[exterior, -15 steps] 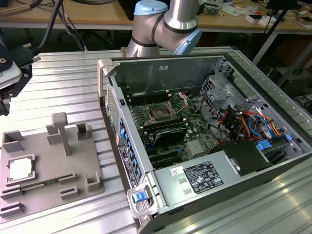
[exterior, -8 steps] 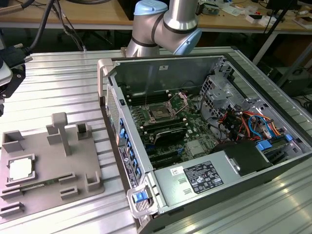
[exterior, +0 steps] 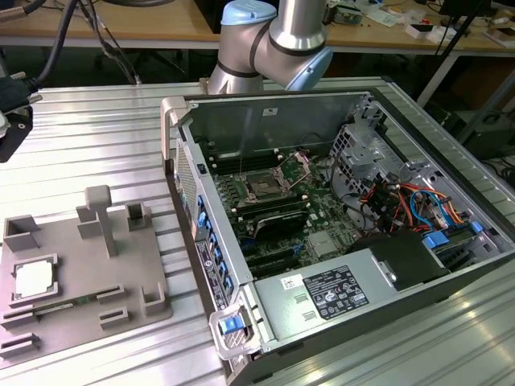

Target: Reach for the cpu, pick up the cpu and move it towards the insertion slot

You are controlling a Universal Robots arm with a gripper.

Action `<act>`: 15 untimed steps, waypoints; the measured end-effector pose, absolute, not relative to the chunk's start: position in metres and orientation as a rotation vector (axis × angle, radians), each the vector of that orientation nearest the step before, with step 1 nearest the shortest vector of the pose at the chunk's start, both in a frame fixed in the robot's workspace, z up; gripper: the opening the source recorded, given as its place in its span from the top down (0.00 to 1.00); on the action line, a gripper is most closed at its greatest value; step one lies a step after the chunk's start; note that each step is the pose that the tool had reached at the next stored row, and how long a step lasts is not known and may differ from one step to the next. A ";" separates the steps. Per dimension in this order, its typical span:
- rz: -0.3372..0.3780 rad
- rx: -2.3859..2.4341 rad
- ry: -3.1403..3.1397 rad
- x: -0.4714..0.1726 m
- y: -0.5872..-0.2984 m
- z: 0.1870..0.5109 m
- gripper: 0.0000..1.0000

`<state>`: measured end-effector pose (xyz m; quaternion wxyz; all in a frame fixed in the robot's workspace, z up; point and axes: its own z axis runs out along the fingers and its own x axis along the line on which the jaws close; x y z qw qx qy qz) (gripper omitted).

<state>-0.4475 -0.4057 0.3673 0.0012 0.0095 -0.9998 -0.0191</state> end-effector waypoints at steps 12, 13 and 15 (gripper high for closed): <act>-0.060 0.030 -3.138 -0.461 -0.406 0.367 0.89; -0.060 0.030 -3.139 -0.462 -0.406 0.367 0.89; -0.060 0.030 -3.139 -0.464 -0.406 0.367 0.89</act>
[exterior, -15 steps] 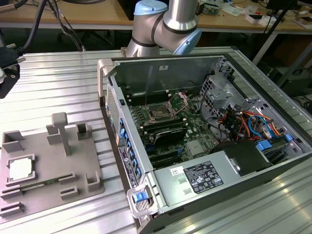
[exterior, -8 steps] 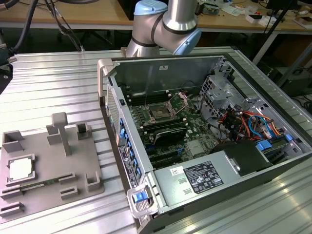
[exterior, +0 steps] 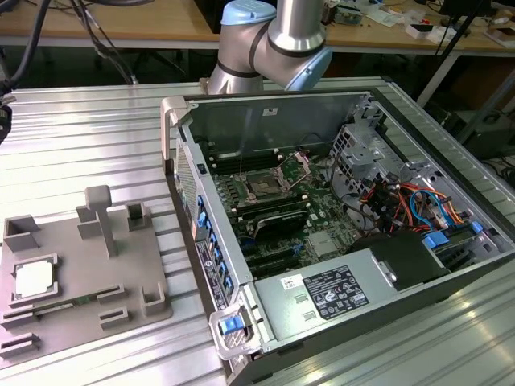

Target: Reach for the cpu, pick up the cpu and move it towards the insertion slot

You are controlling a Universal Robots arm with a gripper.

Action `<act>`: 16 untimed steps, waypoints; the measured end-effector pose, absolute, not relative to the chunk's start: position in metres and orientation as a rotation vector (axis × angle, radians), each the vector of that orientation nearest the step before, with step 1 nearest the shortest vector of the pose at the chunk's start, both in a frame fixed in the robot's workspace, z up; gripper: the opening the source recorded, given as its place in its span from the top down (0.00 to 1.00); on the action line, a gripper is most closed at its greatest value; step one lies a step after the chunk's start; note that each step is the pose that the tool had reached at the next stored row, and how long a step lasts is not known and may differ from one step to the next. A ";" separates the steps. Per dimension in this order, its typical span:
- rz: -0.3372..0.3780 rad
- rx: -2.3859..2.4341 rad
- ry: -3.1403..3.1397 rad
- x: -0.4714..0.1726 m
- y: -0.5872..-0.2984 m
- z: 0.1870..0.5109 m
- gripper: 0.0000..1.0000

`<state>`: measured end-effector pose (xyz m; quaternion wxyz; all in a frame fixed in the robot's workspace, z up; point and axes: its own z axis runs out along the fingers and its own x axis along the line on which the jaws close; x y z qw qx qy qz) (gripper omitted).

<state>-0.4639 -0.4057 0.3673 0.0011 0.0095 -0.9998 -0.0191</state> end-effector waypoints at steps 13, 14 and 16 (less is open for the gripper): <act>-0.060 0.030 -3.139 -0.471 -0.406 0.367 0.89; -0.060 0.030 -3.139 -0.471 -0.406 0.367 0.89; -0.060 0.030 -3.139 -0.471 -0.406 0.367 0.89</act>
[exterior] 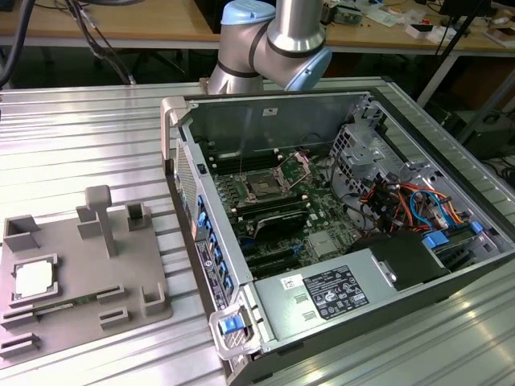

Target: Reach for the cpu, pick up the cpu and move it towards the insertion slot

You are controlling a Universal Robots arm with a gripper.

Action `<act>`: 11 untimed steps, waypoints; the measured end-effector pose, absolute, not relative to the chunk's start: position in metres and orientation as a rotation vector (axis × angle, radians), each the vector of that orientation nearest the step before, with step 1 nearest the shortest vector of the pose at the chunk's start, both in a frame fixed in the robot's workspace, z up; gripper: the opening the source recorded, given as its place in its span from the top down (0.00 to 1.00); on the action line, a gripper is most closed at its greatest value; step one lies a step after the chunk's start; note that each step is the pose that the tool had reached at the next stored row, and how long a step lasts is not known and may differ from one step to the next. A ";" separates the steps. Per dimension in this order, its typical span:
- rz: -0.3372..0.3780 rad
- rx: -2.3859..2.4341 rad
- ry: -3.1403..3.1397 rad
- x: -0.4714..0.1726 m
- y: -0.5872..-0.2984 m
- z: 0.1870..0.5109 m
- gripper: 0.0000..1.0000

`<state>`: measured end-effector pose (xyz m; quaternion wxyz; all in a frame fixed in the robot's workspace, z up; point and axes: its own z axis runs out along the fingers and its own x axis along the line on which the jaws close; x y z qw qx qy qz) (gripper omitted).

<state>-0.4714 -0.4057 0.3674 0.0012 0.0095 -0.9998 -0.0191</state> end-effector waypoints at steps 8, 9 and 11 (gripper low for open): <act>-0.060 0.030 -3.139 -0.476 -0.406 0.367 0.89; -0.060 0.030 -3.139 -0.477 -0.406 0.367 0.89; -0.060 0.030 -3.139 -0.478 -0.406 0.367 0.89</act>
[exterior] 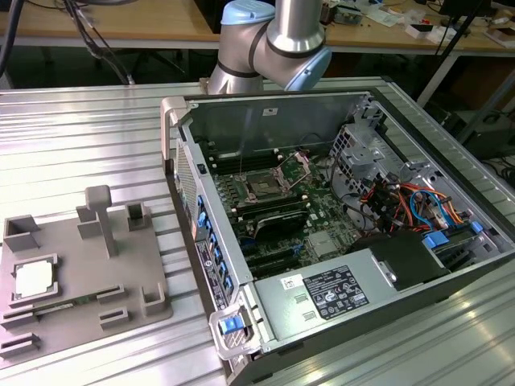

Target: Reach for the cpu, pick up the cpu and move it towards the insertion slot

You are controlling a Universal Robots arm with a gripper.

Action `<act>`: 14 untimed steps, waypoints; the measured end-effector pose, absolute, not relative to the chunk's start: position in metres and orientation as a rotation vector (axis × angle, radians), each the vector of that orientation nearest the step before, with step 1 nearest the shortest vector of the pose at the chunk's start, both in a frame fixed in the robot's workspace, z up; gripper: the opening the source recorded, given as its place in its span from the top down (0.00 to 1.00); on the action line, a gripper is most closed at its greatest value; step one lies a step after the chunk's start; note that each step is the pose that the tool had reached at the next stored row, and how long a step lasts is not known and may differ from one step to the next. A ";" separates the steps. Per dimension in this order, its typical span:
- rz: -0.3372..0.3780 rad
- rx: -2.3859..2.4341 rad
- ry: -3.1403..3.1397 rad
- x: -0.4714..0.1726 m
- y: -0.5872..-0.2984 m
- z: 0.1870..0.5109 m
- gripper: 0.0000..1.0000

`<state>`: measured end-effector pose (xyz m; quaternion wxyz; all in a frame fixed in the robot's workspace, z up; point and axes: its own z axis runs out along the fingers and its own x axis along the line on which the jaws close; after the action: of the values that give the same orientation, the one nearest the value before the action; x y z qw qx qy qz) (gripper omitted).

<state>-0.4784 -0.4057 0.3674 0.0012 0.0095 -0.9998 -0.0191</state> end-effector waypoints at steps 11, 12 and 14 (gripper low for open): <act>-0.060 0.030 -3.138 -0.489 -0.406 0.367 0.89; -0.060 0.030 -3.139 -0.490 -0.406 0.367 0.89; -0.060 0.030 -3.139 -0.493 -0.406 0.367 0.89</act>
<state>-0.4929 -0.4057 0.3674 0.0012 0.0095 -0.9998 -0.0191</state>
